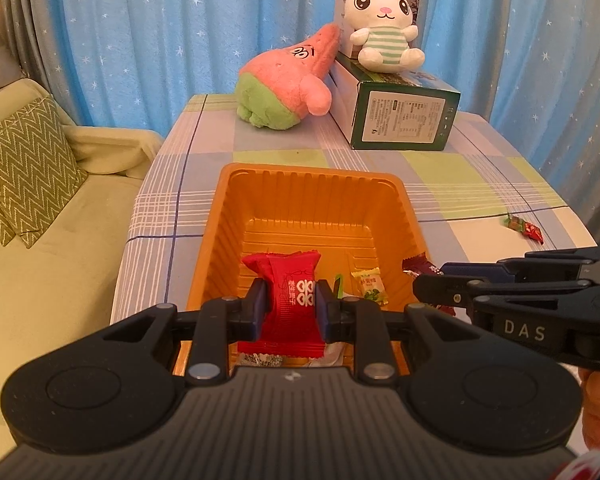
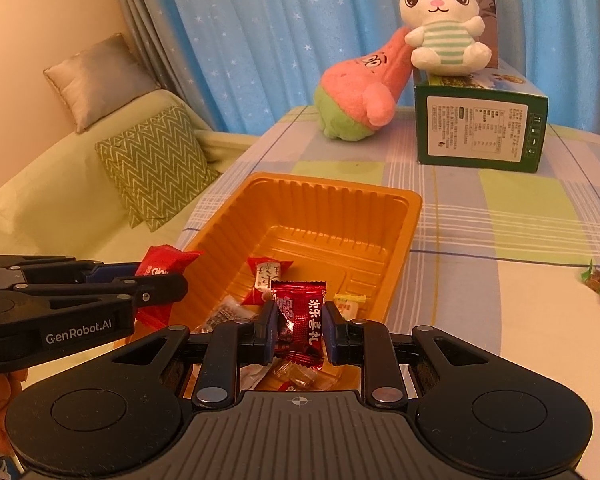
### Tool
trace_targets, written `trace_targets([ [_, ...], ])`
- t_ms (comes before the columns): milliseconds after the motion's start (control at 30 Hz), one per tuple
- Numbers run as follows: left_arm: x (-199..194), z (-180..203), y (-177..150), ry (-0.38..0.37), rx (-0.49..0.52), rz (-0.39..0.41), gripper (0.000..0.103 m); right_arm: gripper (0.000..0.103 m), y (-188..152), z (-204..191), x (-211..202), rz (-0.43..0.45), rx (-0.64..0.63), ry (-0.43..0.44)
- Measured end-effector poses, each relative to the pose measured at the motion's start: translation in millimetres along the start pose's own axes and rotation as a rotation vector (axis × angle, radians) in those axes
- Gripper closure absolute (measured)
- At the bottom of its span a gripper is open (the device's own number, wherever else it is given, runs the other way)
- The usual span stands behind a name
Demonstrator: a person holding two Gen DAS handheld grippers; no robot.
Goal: Organize snacks
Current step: 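Lower both tools into the tray and open them to release the candies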
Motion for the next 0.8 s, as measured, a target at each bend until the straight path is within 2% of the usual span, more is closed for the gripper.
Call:
trace_targets([
  [200, 7.8, -1.7, 1.1, -0.031, -0.016, 0.015, 0.08, 0.079, 1.0, 4.5, 0.7, -0.001, 0.008, -0.009],
  [300, 10.4, -3.2, 0.4, -0.013, -0.016, 0.013, 0.061, 0.079, 0.1, 6.2, 0.7, -0.005, 0.013, -0.01],
  [800, -14.6, -12.4, -16.4, 0.018, -0.035, 0.027, 0.06, 0.079, 2.2, 2.5, -6.3, -0.006, 0.047, 0.01],
])
Point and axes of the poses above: each gripper's, at about its wrist camera, not at the fingertips, and x roughly the way its jaws point, z to its right, y to its top, the point moved 4 cm from there along x, roughly the way its jaws point, and after that the axes turned 5 degrees about -y, right-handed, at the moved point
